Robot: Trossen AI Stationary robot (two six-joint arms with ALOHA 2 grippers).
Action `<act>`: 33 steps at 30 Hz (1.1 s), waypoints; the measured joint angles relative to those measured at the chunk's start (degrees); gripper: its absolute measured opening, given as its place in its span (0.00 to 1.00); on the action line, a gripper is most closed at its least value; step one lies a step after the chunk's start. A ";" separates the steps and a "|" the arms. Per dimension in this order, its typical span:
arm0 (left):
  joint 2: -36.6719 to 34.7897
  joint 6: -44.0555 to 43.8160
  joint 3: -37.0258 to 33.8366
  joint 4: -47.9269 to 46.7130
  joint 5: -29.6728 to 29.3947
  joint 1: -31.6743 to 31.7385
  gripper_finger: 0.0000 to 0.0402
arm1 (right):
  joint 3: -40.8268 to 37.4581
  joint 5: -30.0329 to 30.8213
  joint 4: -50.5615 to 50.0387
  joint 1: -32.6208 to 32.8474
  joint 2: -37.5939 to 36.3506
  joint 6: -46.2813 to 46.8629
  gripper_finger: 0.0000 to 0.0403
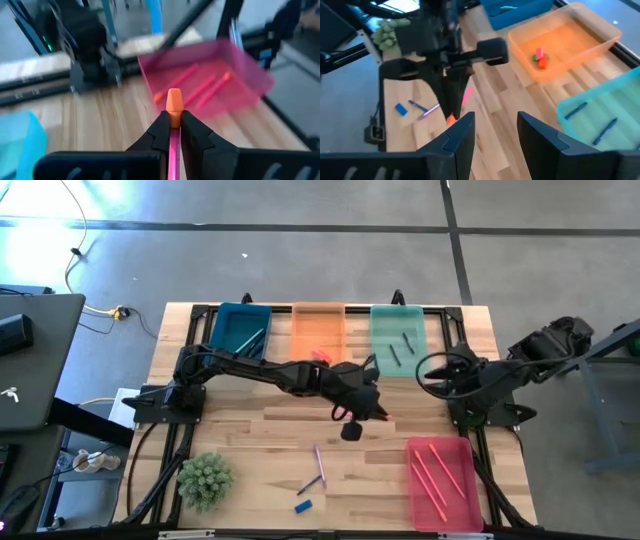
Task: Sort crayons/erasers/pens/pencils in bins
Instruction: Put the pink colored pencil into the pink bin
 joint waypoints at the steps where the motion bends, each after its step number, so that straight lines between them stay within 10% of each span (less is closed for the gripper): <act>1: 0.00 -0.72 0.00 1.63 0.00 0.03 0.02 | 0.00 0.00 0.03 0.63 -0.18 0.00 0.34; 33: 0.00 -18.10 0.00 39.65 3.17 1.18 0.02 | 0.00 -0.48 4.94 11.89 -2.15 -3.35 0.34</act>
